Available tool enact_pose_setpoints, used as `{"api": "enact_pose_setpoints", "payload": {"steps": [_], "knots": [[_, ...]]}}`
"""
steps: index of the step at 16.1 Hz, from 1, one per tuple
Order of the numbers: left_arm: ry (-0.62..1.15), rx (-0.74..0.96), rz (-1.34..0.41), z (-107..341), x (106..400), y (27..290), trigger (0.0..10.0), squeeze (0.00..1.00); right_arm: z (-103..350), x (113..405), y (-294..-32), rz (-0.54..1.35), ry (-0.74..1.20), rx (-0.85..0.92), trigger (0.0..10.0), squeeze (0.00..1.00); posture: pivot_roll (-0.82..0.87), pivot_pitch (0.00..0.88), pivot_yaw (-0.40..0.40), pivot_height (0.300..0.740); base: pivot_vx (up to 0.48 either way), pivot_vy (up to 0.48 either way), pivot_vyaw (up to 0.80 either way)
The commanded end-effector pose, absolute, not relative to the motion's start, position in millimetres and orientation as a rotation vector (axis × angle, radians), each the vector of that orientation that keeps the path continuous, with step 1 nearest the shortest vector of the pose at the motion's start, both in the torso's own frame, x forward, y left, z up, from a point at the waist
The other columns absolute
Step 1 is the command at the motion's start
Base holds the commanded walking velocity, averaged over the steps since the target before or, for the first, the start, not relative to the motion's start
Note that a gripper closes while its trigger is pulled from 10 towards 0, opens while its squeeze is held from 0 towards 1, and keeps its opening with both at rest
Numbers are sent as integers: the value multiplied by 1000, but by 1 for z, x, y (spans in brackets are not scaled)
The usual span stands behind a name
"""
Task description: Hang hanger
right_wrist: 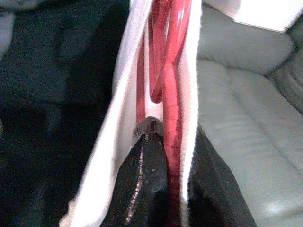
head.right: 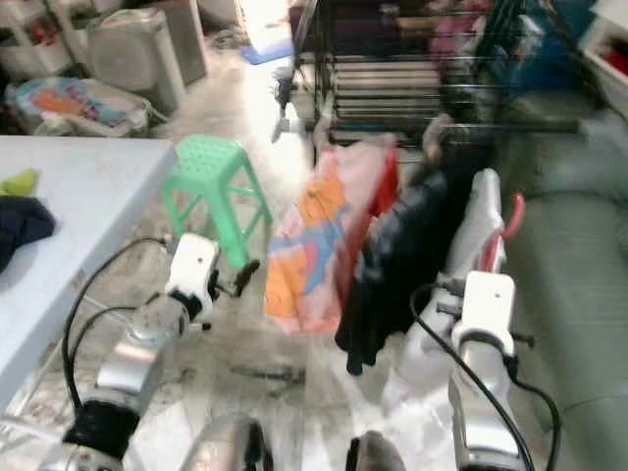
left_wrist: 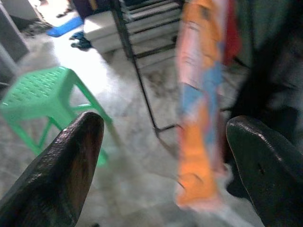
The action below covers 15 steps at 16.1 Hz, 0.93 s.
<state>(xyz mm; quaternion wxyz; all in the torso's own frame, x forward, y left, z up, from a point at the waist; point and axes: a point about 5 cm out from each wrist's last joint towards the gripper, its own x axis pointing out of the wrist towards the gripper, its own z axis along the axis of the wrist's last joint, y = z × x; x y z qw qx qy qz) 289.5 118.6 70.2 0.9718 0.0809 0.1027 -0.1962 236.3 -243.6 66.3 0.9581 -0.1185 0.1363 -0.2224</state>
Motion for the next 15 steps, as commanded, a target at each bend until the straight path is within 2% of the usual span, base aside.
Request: {"api": "enact_pose_setpoints", "payload": {"steps": [1, 5, 6, 11, 14, 15], "knots": [[190, 192, -377, 74, 293, 124, 10000, 0, 74, 243, -240, -435, 233, -238, 10000, 0, -32, 0, 28, 740, -337, 0, 0], [182, 199, -346, 73, 297, 123, 10000, 0, 68, 258, -232, -355, 248, -236, 10000, 0, -8, 0, 2, 740, -287, 0, 0], [157, 226, -324, 78, 300, 126, 10000, 0, 71, 270, -224, -294, 229, -248, 10000, 0, 0, 0, -7, 740, -262, 0, 0], [159, 193, -239, 84, 290, 143, 10000, 0, 77, 285, -204, -167, 184, -231, 10000, 0, 4, 0, 35, 740, 0, 0, 0], [185, 190, -250, 73, 284, 138, 10000, 0, 76, 284, -192, -69, 165, -256, 10000, 0, -10, 0, 21, 740, 0, 0, 800], [168, 213, -293, 74, 287, 130, 10000, 0, 71, 278, -191, -57, 168, -244, 10000, 0, 3, 0, -14, 740, 0, 0, 800]]}}
